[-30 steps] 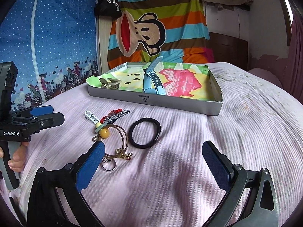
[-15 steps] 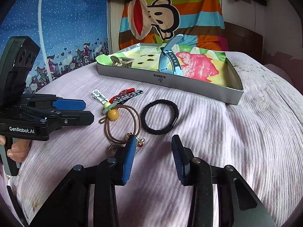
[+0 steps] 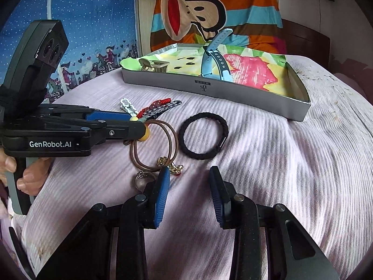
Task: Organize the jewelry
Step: 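Grasp the green-bead cord bracelet with the left tool while the right tool grasps a gold ring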
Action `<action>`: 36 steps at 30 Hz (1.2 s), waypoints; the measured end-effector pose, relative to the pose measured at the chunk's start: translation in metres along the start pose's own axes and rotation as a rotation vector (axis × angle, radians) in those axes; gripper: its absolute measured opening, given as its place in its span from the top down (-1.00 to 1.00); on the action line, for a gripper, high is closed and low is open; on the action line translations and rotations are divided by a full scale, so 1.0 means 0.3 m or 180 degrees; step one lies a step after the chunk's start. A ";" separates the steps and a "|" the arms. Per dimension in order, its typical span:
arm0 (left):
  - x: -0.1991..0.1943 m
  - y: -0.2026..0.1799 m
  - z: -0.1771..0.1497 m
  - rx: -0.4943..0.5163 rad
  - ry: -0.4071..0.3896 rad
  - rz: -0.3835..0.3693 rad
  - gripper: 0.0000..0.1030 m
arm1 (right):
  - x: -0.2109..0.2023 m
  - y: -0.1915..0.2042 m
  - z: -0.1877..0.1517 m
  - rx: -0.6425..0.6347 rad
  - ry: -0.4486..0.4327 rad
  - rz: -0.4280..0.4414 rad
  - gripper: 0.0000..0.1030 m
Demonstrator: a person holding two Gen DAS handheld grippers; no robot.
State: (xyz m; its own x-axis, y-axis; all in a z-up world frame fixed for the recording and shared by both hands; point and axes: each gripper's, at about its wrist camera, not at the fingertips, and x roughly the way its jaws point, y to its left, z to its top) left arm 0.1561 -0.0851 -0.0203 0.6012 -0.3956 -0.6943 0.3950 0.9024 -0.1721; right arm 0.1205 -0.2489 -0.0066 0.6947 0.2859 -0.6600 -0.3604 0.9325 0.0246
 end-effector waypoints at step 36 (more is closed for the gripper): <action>-0.172 0.087 0.003 -0.0421 -0.0589 0.0194 0.54 | -0.079 -0.021 0.060 0.0045 -0.0435 0.0213 0.77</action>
State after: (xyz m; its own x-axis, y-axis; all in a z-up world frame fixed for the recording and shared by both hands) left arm 0.1358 -0.0414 0.0116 0.7430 -0.3533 -0.5684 0.2670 0.9353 -0.2324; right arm 0.1175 -0.2575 0.0223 0.7480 0.3740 -0.5483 -0.4005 0.9131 0.0765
